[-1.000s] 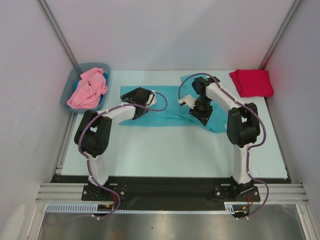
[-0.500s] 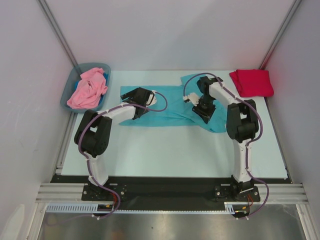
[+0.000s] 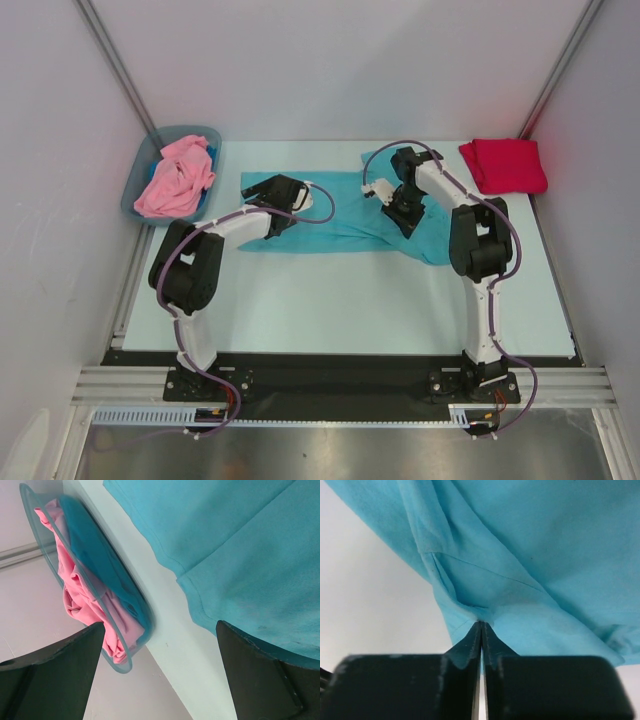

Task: Fold and stack the t-shirts
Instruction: Fold the tshirt

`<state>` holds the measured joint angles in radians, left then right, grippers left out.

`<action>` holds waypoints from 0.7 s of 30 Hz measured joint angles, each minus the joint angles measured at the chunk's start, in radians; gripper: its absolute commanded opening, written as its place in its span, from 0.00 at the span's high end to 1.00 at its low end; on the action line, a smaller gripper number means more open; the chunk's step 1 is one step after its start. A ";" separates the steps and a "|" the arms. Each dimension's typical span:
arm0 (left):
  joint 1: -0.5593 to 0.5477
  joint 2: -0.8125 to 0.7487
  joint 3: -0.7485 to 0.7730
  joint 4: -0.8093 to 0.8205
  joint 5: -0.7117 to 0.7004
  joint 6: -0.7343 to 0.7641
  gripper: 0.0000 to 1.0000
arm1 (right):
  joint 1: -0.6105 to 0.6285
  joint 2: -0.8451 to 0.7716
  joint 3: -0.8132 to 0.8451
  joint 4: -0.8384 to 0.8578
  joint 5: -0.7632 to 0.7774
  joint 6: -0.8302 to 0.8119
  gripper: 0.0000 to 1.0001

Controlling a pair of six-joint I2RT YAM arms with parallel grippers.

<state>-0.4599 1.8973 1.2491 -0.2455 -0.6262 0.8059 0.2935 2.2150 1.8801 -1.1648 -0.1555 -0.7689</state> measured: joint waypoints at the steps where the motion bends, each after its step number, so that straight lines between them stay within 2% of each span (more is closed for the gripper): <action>1: 0.000 0.000 0.000 0.000 0.000 0.000 0.00 | 0.000 0.000 0.000 -0.002 -0.002 -0.001 1.00; 11: 0.000 0.001 0.000 0.002 0.000 0.008 0.00 | 0.002 0.001 0.030 -0.030 -0.011 -0.003 1.00; 17: 0.000 0.001 0.000 0.005 0.000 0.007 0.00 | 0.012 0.001 0.116 -0.040 -0.011 -0.002 1.00; 20: 0.000 0.001 0.000 0.005 0.000 0.007 0.00 | 0.015 0.001 0.148 -0.041 -0.006 0.000 0.44; 21: 0.000 0.001 0.000 0.005 0.000 0.007 0.00 | 0.015 0.001 0.148 -0.043 -0.004 0.003 0.39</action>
<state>-0.4599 1.8980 1.2495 -0.2405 -0.6258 0.8131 0.3084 2.2162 2.0281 -1.2083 -0.1596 -0.7654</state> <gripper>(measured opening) 0.996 0.484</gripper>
